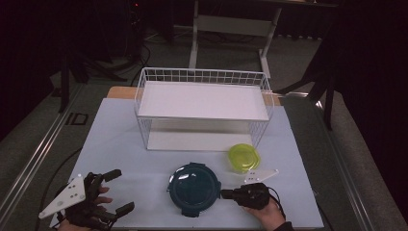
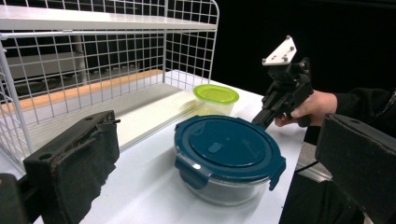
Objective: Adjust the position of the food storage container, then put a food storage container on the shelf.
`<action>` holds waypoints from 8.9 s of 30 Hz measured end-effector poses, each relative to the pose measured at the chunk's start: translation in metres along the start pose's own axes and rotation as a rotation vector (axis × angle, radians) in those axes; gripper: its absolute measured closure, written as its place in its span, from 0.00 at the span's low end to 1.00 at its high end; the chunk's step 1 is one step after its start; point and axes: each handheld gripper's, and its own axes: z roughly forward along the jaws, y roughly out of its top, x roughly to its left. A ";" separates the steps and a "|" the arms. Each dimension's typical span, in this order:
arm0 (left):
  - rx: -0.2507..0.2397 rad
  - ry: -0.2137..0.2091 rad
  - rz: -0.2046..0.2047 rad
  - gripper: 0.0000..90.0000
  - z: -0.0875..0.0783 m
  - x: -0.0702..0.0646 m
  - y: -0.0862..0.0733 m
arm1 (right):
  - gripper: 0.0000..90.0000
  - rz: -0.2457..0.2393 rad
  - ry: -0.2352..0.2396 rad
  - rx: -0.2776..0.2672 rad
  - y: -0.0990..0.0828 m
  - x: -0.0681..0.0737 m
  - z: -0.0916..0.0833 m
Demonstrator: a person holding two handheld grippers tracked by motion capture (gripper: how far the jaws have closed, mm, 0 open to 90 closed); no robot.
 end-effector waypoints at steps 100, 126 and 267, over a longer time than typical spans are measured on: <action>0.561 -0.090 -0.978 0.58 0.076 0.085 -0.051 | 0.20 0.143 -0.074 -0.061 0.063 0.024 0.045; 0.546 -0.102 -0.825 0.60 0.071 0.069 -0.042 | 0.52 0.595 0.119 0.042 0.038 0.003 0.066; 0.234 -0.054 -0.557 0.53 0.185 0.115 0.168 | 0.48 0.528 -0.162 -0.254 0.216 -0.049 -0.097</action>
